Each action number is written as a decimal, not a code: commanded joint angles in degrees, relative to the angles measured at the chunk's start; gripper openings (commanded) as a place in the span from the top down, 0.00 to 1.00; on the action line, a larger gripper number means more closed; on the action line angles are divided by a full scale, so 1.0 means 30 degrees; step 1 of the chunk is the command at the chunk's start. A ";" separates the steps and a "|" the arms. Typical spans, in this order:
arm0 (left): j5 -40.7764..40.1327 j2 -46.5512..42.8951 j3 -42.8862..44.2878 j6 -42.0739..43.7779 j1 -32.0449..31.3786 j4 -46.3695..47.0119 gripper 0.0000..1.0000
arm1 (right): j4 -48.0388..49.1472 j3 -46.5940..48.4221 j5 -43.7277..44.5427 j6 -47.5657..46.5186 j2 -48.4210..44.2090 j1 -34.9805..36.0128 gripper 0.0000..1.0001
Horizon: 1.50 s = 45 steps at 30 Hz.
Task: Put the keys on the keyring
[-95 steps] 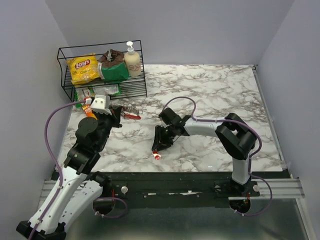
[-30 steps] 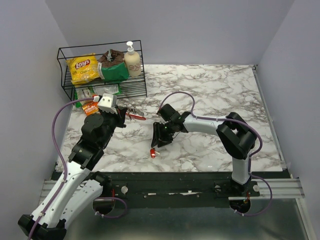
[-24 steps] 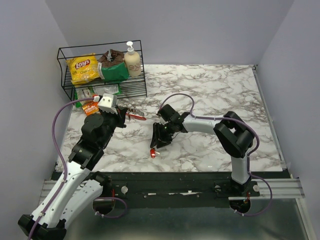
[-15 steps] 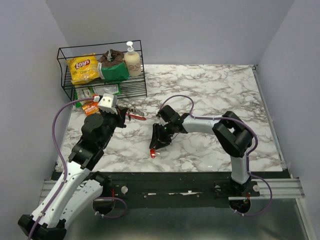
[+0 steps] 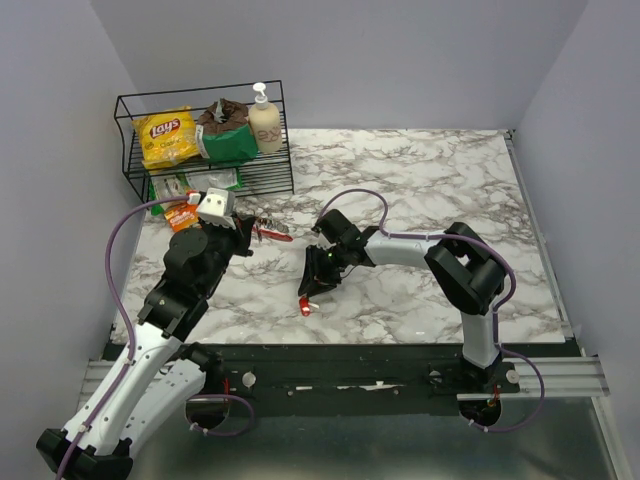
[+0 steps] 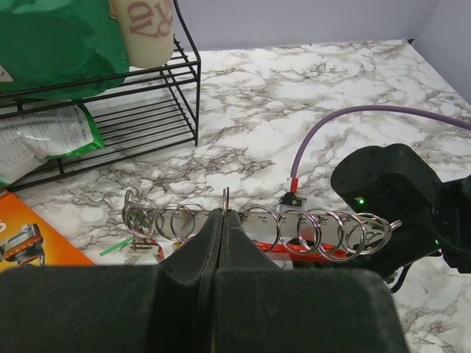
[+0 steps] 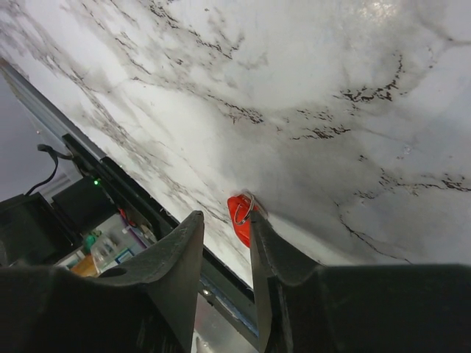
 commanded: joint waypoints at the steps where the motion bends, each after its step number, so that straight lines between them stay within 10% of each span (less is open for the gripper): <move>1: 0.0418 -0.0298 -0.0137 0.0252 0.0089 0.1093 1.00 | 0.0150 0.0045 0.0091 0.0000 0.0445 -0.0058 0.62; 17: 0.0770 -0.0444 -0.0284 0.0311 0.0060 0.1356 1.00 | -0.0613 0.0426 0.0355 -0.0381 0.0885 -0.0088 0.70; 28: 0.0769 -0.0269 -0.0167 0.0399 0.0060 0.1181 1.00 | -0.0612 0.0689 0.1173 -0.1609 0.0360 -0.0087 0.99; 45: 0.2875 0.2892 0.0742 0.2241 -0.0700 0.1356 1.00 | 0.0030 -0.3525 0.4755 -1.0045 -0.9011 -0.3481 0.99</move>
